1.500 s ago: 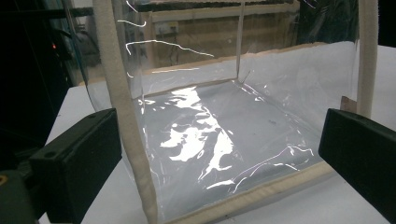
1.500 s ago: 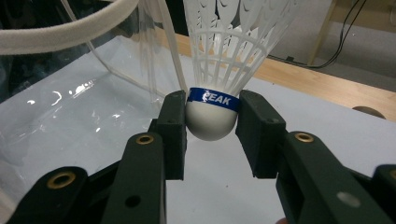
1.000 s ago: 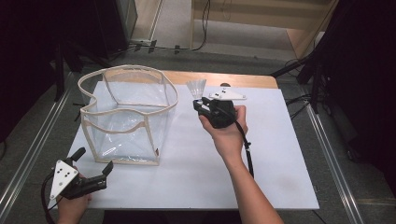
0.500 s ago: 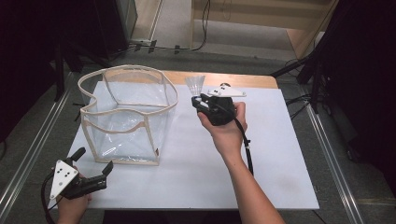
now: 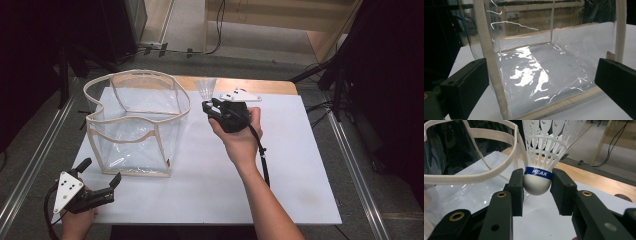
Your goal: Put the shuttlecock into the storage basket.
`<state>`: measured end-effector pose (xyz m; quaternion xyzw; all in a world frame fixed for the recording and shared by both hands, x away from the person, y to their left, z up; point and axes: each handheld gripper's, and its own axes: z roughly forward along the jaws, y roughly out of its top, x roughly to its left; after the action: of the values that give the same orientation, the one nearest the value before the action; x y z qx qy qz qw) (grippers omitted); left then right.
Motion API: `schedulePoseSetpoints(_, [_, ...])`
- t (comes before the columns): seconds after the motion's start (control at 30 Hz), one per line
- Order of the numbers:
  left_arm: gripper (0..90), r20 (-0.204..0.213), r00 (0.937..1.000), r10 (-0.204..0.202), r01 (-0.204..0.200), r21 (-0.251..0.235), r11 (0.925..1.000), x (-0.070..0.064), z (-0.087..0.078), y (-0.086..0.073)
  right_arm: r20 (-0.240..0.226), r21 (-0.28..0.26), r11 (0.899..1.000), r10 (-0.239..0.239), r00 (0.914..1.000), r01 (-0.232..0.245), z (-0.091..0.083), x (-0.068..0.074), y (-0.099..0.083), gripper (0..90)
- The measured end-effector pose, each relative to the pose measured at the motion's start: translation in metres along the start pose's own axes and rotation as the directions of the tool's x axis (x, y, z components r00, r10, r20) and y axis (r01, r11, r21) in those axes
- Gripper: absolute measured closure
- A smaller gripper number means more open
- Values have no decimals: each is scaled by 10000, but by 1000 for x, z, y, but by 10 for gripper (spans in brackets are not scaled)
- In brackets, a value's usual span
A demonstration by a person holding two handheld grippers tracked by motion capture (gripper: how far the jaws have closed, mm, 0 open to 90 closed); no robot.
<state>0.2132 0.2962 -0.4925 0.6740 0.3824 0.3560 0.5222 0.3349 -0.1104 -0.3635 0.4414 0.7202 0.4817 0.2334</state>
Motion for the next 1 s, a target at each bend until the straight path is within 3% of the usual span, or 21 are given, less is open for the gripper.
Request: schedulePoseSetpoints(1.0, [0,13,10000,-15,15,-16,10000,0,0,0,-414,-266,9996,-111,9991,100,5,19,14,613])
